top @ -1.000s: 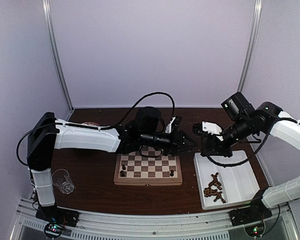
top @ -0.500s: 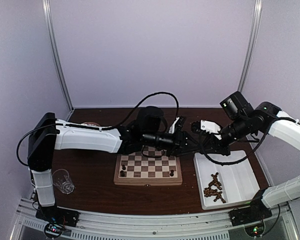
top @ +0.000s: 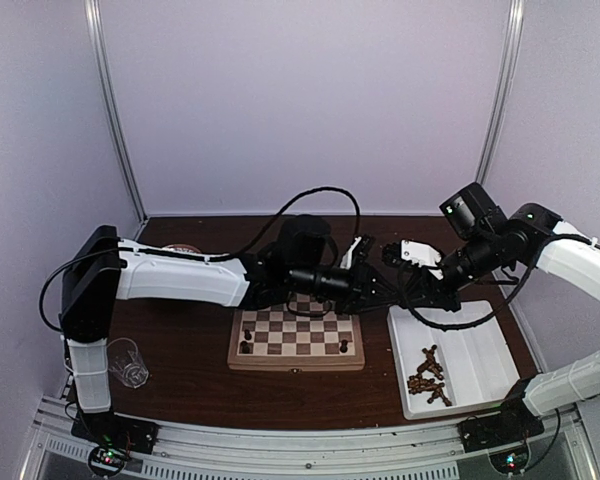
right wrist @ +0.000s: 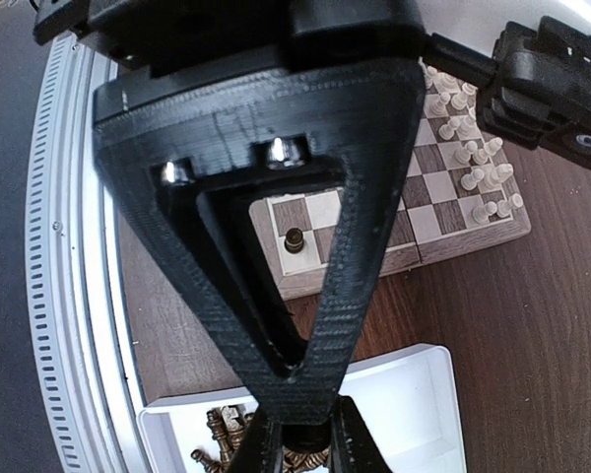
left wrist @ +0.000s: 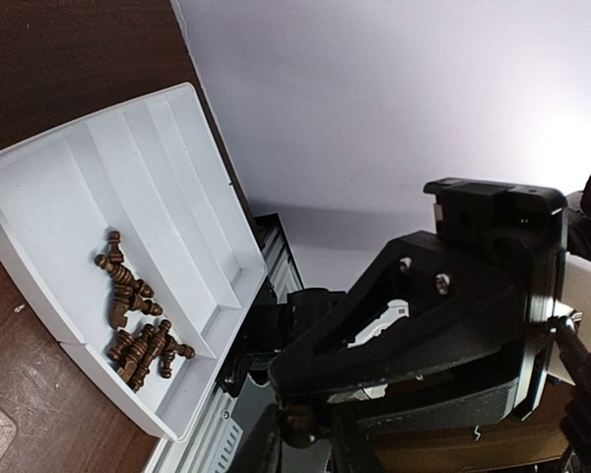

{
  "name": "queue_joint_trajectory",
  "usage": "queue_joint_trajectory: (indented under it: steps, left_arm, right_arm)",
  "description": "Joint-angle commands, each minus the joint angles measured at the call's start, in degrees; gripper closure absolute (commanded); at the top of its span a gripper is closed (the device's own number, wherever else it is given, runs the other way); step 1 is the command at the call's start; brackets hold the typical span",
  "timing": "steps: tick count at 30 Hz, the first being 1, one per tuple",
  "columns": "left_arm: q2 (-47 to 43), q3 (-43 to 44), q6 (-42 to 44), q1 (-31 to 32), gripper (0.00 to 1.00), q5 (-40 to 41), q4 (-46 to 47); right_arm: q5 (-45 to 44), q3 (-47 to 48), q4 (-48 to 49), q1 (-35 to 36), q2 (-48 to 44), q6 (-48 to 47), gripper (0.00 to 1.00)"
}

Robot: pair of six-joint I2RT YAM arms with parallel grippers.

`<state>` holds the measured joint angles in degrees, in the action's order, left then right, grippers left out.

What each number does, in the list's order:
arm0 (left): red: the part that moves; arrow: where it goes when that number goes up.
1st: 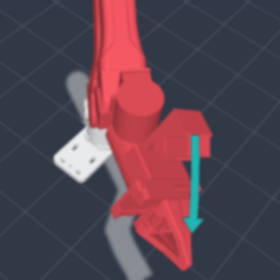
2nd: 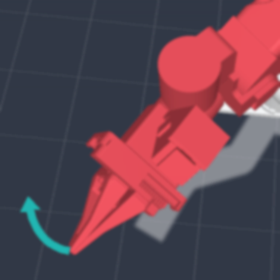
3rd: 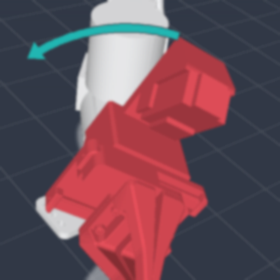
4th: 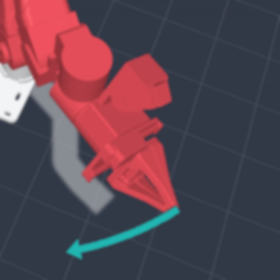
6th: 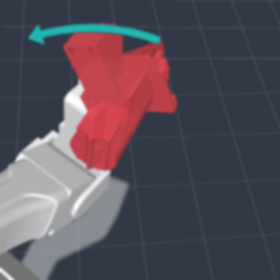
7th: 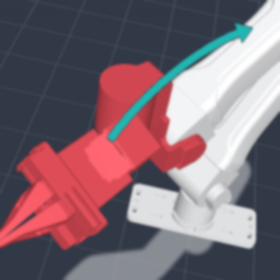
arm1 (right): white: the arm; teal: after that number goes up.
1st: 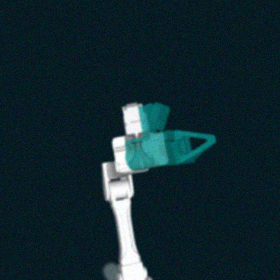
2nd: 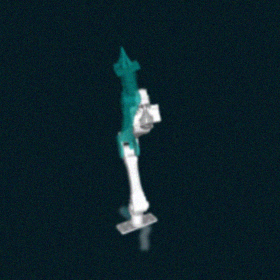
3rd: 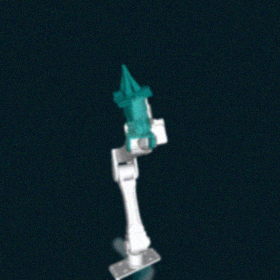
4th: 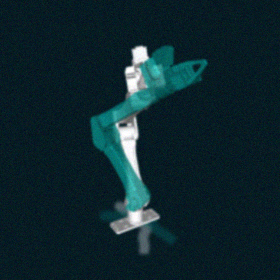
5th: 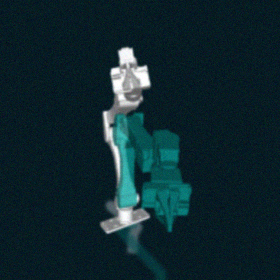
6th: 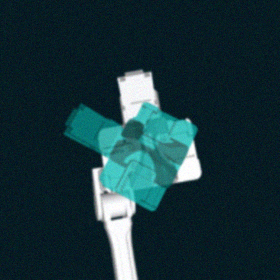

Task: Set up the chess pieces on the board
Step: Pass from the right arm to the left, then place the pawn at g7.

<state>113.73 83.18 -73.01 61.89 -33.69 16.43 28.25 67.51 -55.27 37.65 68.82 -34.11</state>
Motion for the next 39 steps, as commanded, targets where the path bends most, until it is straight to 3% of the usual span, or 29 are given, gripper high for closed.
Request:
queue_joint_trajectory:
  steps: [1, 7, 13, 17, 22, 26, 29, 39]
  left_arm:
    - [1.3, 2.1, 0.2, 0.2, 0.86, -0.8, 2.1]
    - [1.4, 1.8, 1.0, 0.2, 0.96, -0.6, 2.2]
    - [-2.6, 0.2, 8.7, -1.9, 0.99, 1.4, -6.5]
    - [-8.9, 0.5, 22.9, -4.1, 1.00, 7.7, -25.6]
    - [-13.0, 5.0, 42.8, -4.3, 0.98, 24.1, -55.0]
    - [-14.0, 4.5, 50.4, -4.4, 0.98, 36.6, -67.1]
    - [-14.7, 2.2, 51.9, -4.3, 0.98, 41.6, -69.8]
    - [-12.2, -2.0, 53.0, -4.4, 0.98, 45.8, -67.7]
  right_arm:
    - [1.8, 1.5, 0.5, 0.5, -0.3, 0.4, 0.95]
    - [1.7, 1.3, 1.3, 0.5, -0.4, 1.2, 0.93]
    - [3.9, 2.7, -2.8, -3.0, -3.7, 0.9, 0.65]
    - [8.0, 1.4, -4.8, -9.2, -6.6, 0.7, 0.56]
    - [9.8, -8.3, 3.5, -14.8, -9.3, 4.6, 0.55]
    - [7.7, -14.9, 6.2, -15.5, -9.1, 0.4, 0.54]
    - [6.7, -15.2, 5.9, -15.5, -8.6, -0.4, 0.54]
    - [6.9, -16.0, 6.3, -15.5, -7.6, -0.5, 0.53]
